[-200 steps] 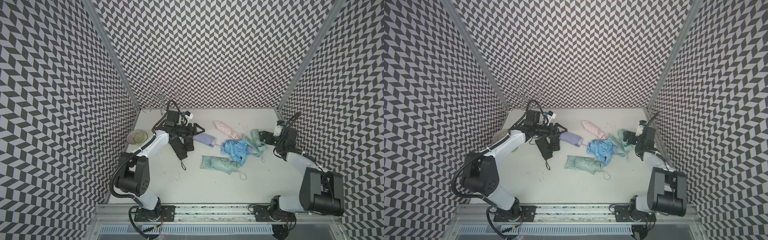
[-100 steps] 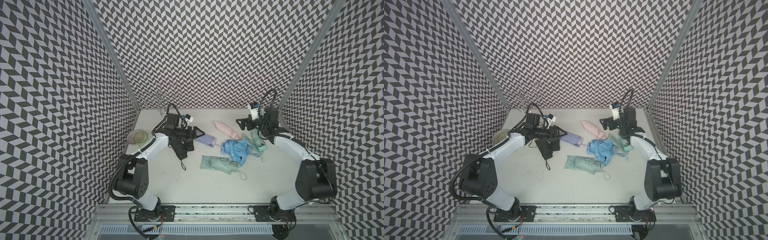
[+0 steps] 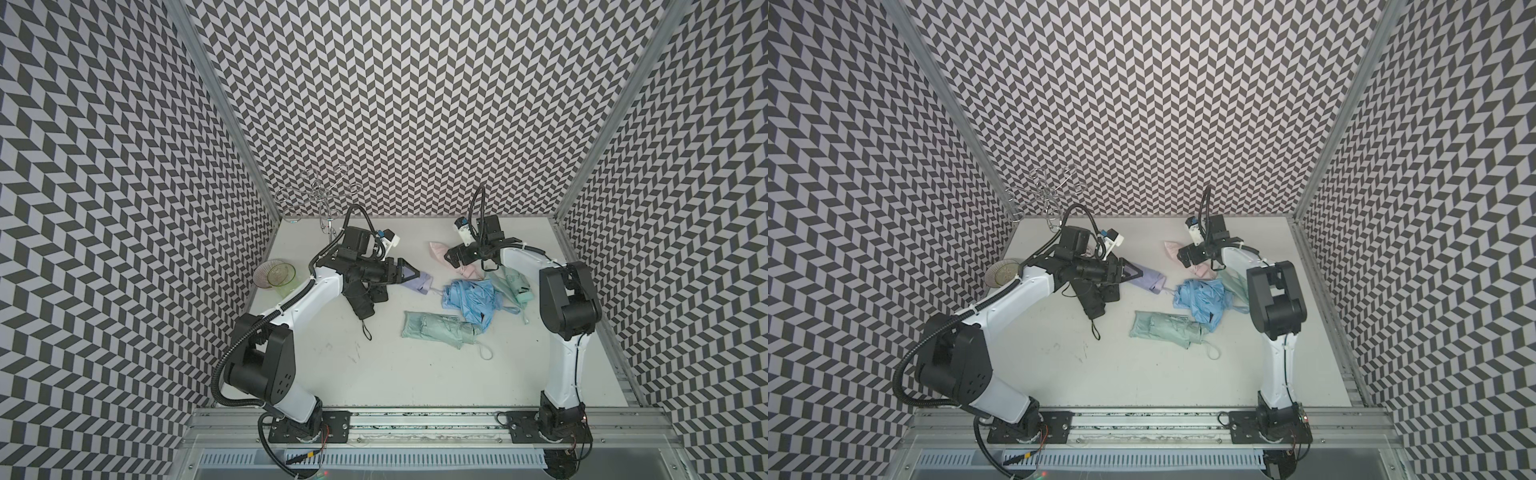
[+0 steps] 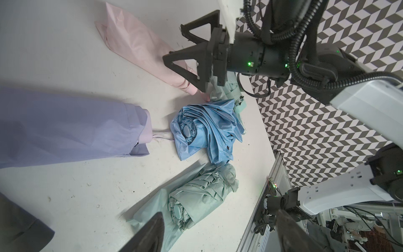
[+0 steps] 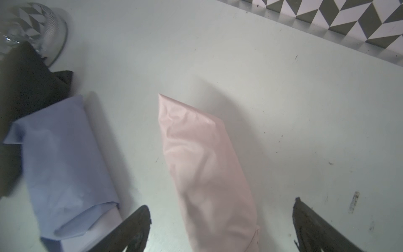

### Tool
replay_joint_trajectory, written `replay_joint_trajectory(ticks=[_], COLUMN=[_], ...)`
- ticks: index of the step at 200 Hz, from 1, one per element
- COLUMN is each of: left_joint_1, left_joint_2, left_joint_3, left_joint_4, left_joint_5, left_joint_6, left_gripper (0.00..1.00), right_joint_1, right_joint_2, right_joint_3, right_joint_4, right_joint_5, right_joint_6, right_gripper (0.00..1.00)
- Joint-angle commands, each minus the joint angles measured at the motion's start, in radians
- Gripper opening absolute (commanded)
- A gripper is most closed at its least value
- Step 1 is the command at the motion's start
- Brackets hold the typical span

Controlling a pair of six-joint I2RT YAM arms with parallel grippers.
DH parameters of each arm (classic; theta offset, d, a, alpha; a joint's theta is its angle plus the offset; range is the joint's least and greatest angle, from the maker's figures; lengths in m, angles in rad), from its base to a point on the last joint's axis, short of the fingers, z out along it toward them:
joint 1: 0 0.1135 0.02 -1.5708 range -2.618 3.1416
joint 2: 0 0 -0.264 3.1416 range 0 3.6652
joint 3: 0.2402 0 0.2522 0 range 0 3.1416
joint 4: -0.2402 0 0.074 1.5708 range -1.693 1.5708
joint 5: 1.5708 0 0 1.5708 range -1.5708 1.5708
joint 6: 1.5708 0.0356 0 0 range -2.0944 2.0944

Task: Take umbrellas out of sleeves
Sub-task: Pick up the umbrella from the center of the board.

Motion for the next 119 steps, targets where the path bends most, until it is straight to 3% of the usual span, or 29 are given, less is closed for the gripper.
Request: replay_joint_trajectory(ticks=[1,75,99,119], left_joint_1=[-0.006,-0.016,-0.019,-0.018], left_joint_2=[-0.015,-0.005,-0.003,-0.001], left_joint_3=[0.021,0.013,0.007,0.006], left_joint_4=[-0.037,-0.043,-0.046,-0.051], left_joint_5=[-0.017,-0.029,-0.035,-0.038], left_joint_6=[0.038,0.04,0.045,0.045], left_gripper=[0.81,0.81,0.81,0.81], right_joint_1=[0.012,0.044,0.048,0.047], right_joint_2=[0.051,0.135,0.147,0.132], right_joint_3=[0.055,0.085,0.087,0.059], right_joint_4=[-0.036,-0.076,-0.093,-0.083], right_joint_5=[0.054,0.096,0.089,0.082], right_joint_6=[-0.05,-0.087,-0.084,-0.078], right_gripper=[1.0,0.93,0.82,0.66])
